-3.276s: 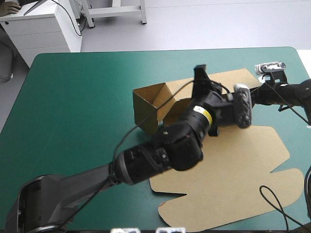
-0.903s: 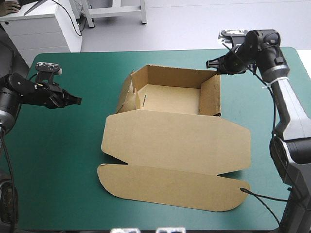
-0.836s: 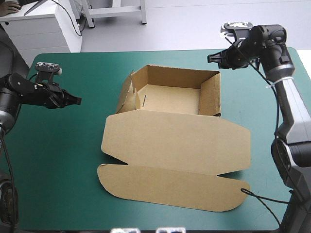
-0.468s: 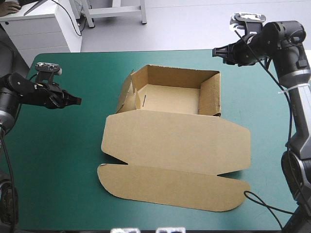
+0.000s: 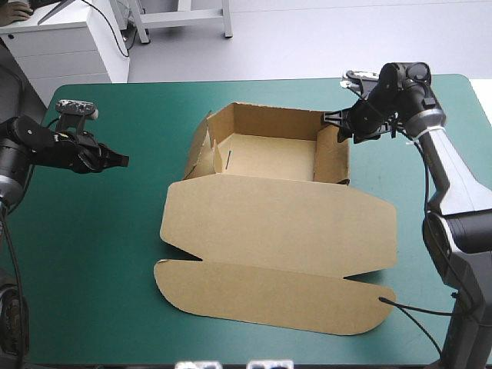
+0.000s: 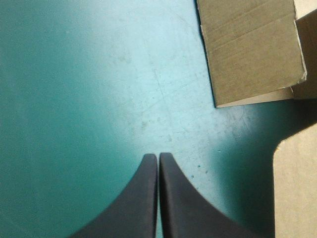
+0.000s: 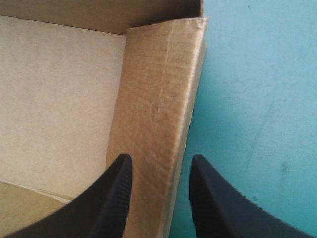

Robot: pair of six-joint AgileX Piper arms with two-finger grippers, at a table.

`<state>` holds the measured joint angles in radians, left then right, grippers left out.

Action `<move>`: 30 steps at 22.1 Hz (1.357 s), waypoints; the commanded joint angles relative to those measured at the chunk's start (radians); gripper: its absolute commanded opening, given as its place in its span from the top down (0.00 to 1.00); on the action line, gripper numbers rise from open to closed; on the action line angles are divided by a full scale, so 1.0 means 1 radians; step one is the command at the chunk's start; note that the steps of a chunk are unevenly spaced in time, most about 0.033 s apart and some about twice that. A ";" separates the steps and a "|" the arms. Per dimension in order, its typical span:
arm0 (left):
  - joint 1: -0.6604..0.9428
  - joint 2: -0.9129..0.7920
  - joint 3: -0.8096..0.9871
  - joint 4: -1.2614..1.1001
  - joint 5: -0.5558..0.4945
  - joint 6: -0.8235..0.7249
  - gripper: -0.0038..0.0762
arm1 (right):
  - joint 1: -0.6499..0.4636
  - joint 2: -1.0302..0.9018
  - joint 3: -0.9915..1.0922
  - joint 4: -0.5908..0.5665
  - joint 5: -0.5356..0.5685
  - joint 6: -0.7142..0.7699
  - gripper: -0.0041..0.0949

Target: Fold the box

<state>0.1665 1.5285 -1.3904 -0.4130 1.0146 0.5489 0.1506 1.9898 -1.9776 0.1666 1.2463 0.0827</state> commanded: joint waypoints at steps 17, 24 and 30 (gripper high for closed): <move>0.002 -0.041 -0.029 -0.066 -0.062 -0.102 0.96 | -0.031 0.013 -0.032 0.157 0.001 -0.098 0.97; 0.049 -0.011 -0.029 -0.439 -0.134 -0.070 0.96 | -0.140 -0.134 -0.032 0.261 0.001 -0.190 0.97; 0.047 0.040 -0.029 -0.740 -0.074 0.068 0.96 | -0.156 -0.220 -0.032 0.357 0.001 -0.238 0.97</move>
<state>0.2147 1.5938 -1.3904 -0.9765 0.9308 0.5631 -0.0005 1.8514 -1.9785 0.4284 1.2442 -0.1397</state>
